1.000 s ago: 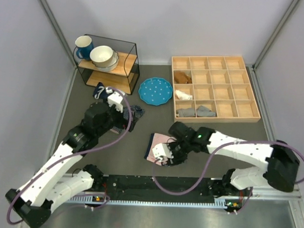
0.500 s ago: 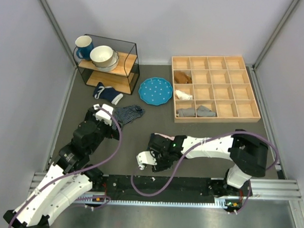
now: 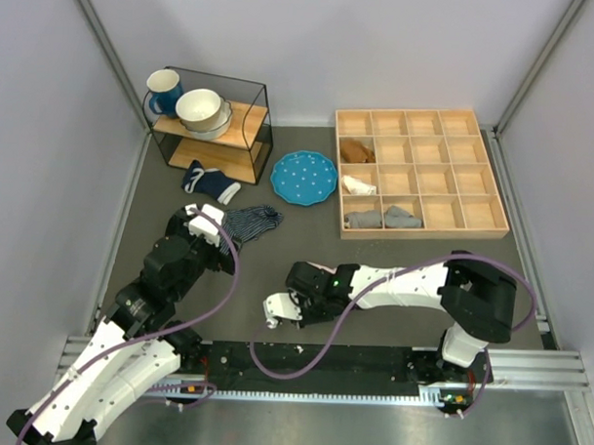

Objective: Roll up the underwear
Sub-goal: Fold the underwear at the center of the board.

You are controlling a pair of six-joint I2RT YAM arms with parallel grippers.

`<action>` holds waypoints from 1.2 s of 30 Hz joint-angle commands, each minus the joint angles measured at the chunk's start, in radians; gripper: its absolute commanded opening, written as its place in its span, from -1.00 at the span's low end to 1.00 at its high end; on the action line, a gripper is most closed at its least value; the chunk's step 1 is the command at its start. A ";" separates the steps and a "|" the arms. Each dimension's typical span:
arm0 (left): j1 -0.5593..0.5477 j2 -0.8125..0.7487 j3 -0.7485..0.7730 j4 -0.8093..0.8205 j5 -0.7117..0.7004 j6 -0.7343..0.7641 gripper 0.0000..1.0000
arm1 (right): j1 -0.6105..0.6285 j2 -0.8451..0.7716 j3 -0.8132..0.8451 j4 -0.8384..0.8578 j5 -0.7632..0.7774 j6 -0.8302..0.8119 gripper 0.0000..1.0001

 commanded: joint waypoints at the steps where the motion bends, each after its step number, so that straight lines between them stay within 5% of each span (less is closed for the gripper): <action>1: 0.000 -0.012 -0.013 0.061 0.072 0.024 0.98 | -0.033 -0.037 -0.042 -0.027 -0.047 -0.021 -0.84; 7: 0.000 -0.004 -0.050 0.120 0.290 0.044 0.98 | -0.130 -0.151 -0.008 -0.214 -0.366 -0.122 -0.87; 11: 0.002 0.149 -0.008 0.123 0.380 -0.146 0.94 | -0.162 -0.197 -0.021 -0.272 -0.445 -0.182 -0.88; 16: -0.001 0.408 0.001 0.222 0.655 -0.457 0.40 | -0.188 -0.226 -0.041 -0.301 -0.479 -0.230 -0.88; 19: -0.009 0.592 -0.059 0.432 0.824 -0.597 -0.13 | -0.188 -0.228 -0.049 -0.303 -0.476 -0.237 -0.88; 21: -0.035 0.701 -0.073 0.581 0.876 -0.634 -0.24 | -0.191 -0.226 -0.051 -0.301 -0.470 -0.242 -0.88; 28: -0.170 0.875 -0.040 0.623 0.878 -0.643 -0.39 | -0.217 -0.229 -0.049 -0.301 -0.479 -0.240 -0.88; 36: -0.187 1.043 -0.099 0.634 0.849 -0.631 -0.54 | -0.266 -0.221 -0.028 -0.301 -0.482 -0.230 -0.91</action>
